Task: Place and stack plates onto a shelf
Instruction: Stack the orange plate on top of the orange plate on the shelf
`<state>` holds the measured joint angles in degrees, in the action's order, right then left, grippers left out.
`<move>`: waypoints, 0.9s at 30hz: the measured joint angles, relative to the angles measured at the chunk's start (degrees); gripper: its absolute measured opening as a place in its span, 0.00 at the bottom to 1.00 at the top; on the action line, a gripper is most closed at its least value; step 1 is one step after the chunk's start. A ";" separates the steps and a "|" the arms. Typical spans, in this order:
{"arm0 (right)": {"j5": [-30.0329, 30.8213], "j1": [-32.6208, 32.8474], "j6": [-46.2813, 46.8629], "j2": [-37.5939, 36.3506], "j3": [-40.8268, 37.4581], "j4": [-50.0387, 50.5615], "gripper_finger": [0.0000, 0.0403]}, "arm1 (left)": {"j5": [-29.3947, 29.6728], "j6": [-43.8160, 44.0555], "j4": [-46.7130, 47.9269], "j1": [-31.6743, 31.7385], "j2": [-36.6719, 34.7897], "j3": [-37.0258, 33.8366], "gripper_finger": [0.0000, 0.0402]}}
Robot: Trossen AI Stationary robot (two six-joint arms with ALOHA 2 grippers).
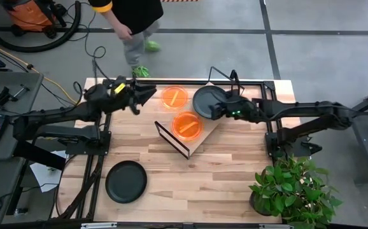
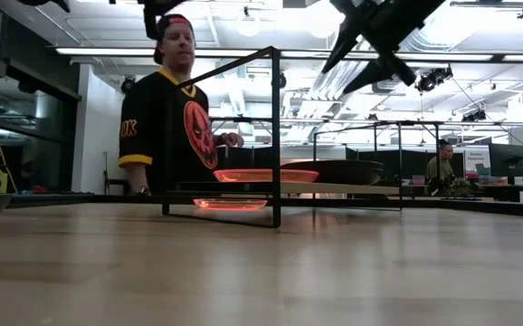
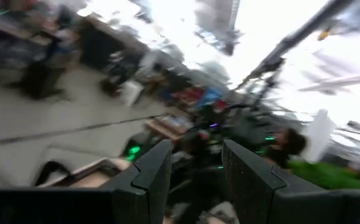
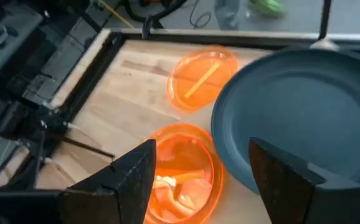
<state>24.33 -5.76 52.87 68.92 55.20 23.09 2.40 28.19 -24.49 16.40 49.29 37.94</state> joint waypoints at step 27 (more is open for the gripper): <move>2.42 2.04 5.82 -3.56 -0.02 8.69 0.59 | 0.49 10.45 46.23 22.49 47.91 21.94 0.33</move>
<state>26.76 -3.72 58.70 65.36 55.18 31.78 2.89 38.64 21.74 38.89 97.21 59.88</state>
